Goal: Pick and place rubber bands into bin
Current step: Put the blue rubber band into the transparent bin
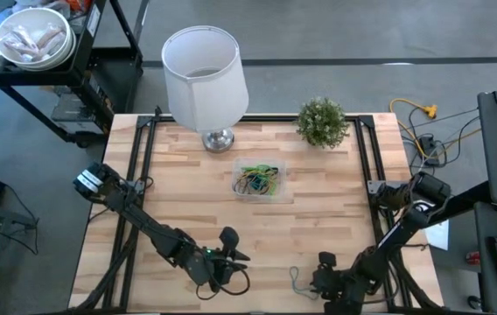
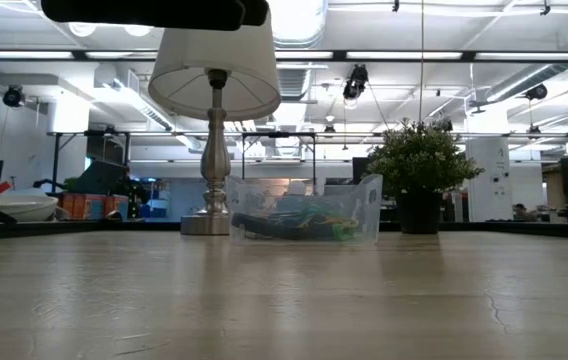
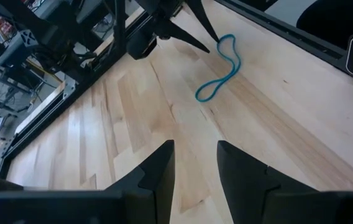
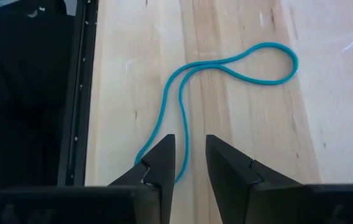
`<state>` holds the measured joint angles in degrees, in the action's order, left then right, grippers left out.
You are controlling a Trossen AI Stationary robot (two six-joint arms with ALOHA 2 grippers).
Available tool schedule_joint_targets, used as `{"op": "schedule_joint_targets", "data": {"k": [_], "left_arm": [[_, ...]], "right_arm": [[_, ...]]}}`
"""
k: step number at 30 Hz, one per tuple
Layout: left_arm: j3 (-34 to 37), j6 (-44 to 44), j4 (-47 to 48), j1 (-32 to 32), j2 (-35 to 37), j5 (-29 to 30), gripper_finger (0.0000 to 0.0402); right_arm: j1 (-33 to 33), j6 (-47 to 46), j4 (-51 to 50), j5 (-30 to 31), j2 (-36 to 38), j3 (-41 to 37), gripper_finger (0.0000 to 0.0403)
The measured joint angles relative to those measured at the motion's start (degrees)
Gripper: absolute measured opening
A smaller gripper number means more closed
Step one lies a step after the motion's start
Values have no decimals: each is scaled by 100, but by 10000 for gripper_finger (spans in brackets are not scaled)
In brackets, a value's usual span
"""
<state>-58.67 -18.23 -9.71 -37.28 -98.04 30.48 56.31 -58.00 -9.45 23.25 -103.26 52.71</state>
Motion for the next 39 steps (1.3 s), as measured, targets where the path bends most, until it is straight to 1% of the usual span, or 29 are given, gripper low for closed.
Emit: {"op": "schedule_joint_targets", "data": {"k": [7,11,15,21,25,28,31,34,37,39], "left_arm": [[4,7,13,0,2,0,105],[7,7,15,0,2,-2,105],[7,7,19,0,2,-2,105],[5,7,19,0,2,-2,105],[7,10,21,0,2,-2,105],[7,8,24,0,2,-3,105],[7,7,25,0,2,-3,105],[7,8,28,0,2,-2,105],[7,7,32,0,2,-2,105],[7,9,38,4,2,-2,105]], "right_arm": [[7,534,399,115,-470,88,84],[7,425,318,122,-531,146,86],[4,419,287,117,-522,146,78],[-2,195,178,0,-528,147,53],[-9,183,79,-142,-617,153,16],[-6,264,76,-132,-678,157,10],[5,450,46,4,-667,157,8],[12,896,24,305,-562,149,8],[17,1528,-360,755,-520,293,8],[-5,1912,-676,1125,-527,521,8]]}}
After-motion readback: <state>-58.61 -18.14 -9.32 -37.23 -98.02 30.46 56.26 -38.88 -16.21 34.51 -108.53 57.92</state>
